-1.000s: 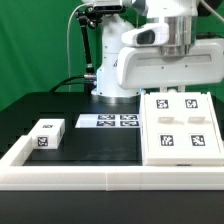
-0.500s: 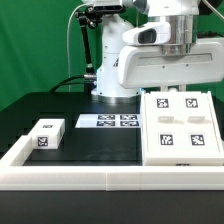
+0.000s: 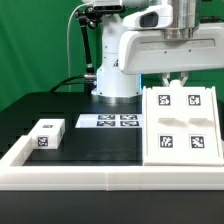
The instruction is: Assemble cabinet
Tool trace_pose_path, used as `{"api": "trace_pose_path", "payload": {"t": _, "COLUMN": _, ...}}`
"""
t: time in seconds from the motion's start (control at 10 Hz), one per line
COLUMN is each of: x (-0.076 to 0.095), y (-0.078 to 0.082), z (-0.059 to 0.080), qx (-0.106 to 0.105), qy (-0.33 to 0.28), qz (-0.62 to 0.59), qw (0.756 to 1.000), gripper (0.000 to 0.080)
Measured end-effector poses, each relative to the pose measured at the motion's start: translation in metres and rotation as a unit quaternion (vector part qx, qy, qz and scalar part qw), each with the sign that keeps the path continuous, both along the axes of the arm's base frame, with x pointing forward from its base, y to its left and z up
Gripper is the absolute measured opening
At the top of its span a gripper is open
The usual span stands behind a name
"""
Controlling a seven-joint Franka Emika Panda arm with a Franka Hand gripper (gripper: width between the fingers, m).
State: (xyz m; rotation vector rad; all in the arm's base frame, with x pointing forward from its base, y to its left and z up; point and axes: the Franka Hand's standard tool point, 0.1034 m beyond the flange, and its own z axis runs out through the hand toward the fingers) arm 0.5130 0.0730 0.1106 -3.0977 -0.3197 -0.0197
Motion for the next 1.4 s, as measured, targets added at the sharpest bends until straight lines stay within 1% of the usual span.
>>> {"api": "trace_pose_path", "payload": {"t": 0.4, "x": -0.001, "y": 0.0, "z": -0.002, "qx": 0.0, "qy": 0.002, "qz": 0.0, "qw": 1.0, "gripper": 0.0005}}
{"api": "trace_pose_path", "payload": {"t": 0.5, "x": 0.001, "y": -0.001, "z": 0.001, "qx": -0.001, "qy": 0.007, "qz": 0.002, "qw": 1.0, "gripper": 0.0005}}
{"api": "trace_pose_path", "payload": {"t": 0.7, "x": 0.012, "y": -0.004, "z": 0.013, "qx": -0.001, "qy": 0.014, "qz": 0.001, "qw": 1.0, "gripper": 0.0005}}
{"api": "trace_pose_path", "payload": {"t": 0.9, "x": 0.02, "y": -0.004, "z": 0.018, "qx": -0.001, "qy": 0.014, "qz": 0.001, "qw": 1.0, "gripper": 0.0005}}
{"api": "trace_pose_path", "payload": {"t": 1.3, "x": 0.017, "y": -0.004, "z": 0.015, "qx": -0.001, "qy": 0.017, "qz": 0.001, "qw": 1.0, "gripper": 0.0005}}
{"api": "trace_pose_path", "payload": {"t": 1.4, "x": 0.016, "y": -0.004, "z": 0.013, "qx": -0.001, "qy": 0.015, "qz": 0.0, "qw": 1.0, "gripper": 0.0005}}
